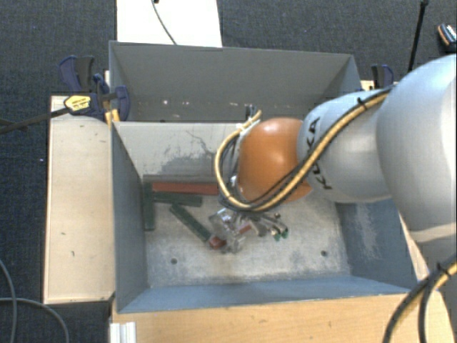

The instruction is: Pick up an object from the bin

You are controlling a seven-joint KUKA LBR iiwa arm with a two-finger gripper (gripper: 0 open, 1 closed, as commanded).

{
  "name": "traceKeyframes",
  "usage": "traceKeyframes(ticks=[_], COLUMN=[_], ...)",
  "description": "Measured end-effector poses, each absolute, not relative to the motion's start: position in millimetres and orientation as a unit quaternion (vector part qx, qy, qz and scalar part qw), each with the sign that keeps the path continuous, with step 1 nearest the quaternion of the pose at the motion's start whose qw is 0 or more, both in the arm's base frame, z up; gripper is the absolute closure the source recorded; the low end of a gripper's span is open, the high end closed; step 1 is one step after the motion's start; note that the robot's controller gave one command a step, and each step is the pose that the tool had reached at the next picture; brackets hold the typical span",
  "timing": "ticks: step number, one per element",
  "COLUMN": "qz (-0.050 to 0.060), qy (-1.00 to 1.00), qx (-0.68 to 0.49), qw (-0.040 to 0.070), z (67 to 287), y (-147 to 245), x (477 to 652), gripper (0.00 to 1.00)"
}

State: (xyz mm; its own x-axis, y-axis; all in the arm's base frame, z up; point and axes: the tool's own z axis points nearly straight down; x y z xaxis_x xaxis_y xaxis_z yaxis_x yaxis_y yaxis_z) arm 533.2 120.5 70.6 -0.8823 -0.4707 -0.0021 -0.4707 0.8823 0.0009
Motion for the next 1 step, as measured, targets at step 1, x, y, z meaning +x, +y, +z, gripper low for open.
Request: traceKeyframes(ticks=[1], qz=[0.000], qy=[0.966], qx=[-0.257], qw=[0.006], z=[236.7], y=[118.0], x=[531.2], gripper=[1.00])
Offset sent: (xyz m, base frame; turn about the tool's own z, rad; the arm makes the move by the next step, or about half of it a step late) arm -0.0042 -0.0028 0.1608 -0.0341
